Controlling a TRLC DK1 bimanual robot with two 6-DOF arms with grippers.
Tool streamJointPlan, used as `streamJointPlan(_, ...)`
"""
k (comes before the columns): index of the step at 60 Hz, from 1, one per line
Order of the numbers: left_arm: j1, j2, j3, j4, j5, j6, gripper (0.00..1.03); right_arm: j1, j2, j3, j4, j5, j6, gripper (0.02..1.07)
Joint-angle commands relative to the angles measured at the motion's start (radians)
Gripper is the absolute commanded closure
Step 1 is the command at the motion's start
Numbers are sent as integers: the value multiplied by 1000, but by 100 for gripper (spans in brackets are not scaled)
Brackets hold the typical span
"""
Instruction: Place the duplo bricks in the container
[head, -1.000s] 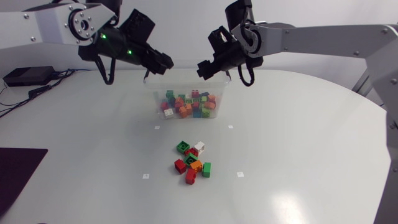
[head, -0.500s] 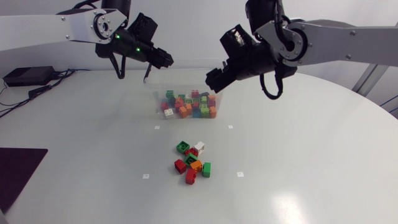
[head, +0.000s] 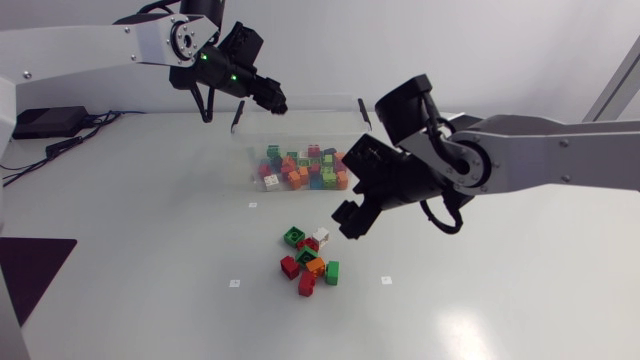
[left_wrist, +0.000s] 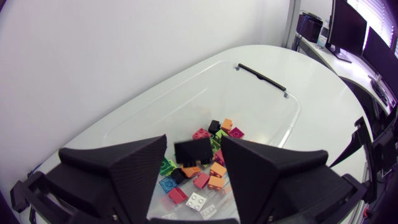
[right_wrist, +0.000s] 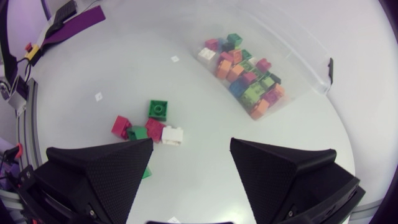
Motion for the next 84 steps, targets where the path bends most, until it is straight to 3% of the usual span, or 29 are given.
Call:
streamJointPlan(1,-4,27,32,-24,6,-3,8,17,-18,-55,0,-10,-64,17)
streamJointPlan(28,-21,-173,-87,-143,6,111,5,52,14,-138,-66,-129,-259,17)
streamJointPlan(38,-36,-269,-171,-239,6,177,5,60,84,-121,-78,-135,-297,17)
streamJointPlan(60,-86,-377,-412,-301,-56,223,5,98,219,-31,-89,-122,-291,18)
streamJointPlan(68,-90,-384,-481,-301,-70,224,6,96,256,-3,-104,-122,-294,34)
streamJointPlan(81,-92,-412,-556,-302,-74,234,6,95,284,0,-110,-122,-299,37)
streamJointPlan(84,-98,-420,-577,-308,-91,240,6,93,290,1,-115,-122,-300,49)
